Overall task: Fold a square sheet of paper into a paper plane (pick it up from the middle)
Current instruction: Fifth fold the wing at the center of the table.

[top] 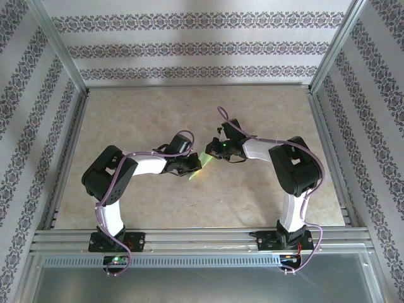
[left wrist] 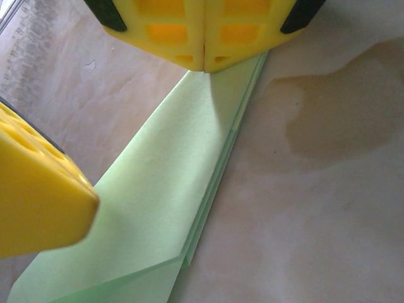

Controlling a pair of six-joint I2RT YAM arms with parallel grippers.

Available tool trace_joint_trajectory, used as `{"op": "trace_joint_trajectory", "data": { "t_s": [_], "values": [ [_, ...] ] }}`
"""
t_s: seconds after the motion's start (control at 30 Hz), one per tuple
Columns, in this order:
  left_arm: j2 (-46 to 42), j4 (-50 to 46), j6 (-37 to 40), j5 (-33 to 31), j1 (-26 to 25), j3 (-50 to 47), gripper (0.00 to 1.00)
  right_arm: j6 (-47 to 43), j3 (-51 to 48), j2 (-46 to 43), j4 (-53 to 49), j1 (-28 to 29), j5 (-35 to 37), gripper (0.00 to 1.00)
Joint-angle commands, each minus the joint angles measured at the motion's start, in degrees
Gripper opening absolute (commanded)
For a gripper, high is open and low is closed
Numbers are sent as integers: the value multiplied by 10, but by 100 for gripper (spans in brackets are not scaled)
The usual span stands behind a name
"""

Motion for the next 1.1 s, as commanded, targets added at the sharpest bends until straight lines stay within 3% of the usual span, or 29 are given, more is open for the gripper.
{"op": "trace_joint_trajectory", "data": {
  "t_s": [0.0, 0.3, 0.4, 0.8, 1.07],
  "values": [
    [6, -78, 14, -25, 6, -8, 0, -3, 23, 19, -5, 2, 1, 7],
    [-7, -71, 19, 7, 6, 14, 0, -3, 19, 57, -27, 2, 17, 7],
    [-12, -56, 28, 29, 6, 39, 4, -3, 19, 65, -35, 2, 19, 6],
    [48, -51, 34, 13, 10, 70, 8, -3, 20, 72, -59, 1, 26, 6],
    [43, -64, 42, 18, 10, 27, 8, -6, 24, 72, -88, -3, 39, 5]
  ]
}}
